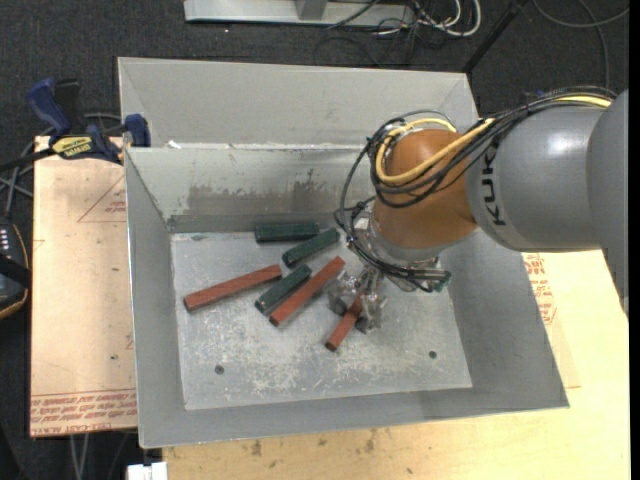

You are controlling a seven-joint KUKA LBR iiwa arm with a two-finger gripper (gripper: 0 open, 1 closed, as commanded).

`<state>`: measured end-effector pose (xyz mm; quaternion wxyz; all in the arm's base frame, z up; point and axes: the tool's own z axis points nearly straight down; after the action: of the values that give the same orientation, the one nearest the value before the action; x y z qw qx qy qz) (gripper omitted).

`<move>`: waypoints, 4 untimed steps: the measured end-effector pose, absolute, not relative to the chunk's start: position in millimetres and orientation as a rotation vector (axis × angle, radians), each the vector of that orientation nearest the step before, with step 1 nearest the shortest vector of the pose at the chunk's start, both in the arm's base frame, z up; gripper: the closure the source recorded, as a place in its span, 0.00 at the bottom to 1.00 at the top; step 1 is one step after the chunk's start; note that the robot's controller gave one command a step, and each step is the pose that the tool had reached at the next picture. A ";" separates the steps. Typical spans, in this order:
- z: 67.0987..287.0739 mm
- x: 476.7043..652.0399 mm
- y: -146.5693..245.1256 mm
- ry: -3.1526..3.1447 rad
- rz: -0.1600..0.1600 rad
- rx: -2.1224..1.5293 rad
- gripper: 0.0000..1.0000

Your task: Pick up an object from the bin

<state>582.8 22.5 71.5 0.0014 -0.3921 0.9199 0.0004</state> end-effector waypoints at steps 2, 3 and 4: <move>96.6 580.0 22.7 2.895 0.006 -1.231 1.00; 115.4 581.5 22.6 2.890 0.003 -1.229 1.00; 130.9 581.6 22.9 2.889 0.002 -1.227 1.00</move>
Offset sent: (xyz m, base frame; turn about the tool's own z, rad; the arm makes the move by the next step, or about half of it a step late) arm -0.0001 -0.0001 0.0154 0.0000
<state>581.6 22.9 130.9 0.0012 -0.3908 0.9205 0.0005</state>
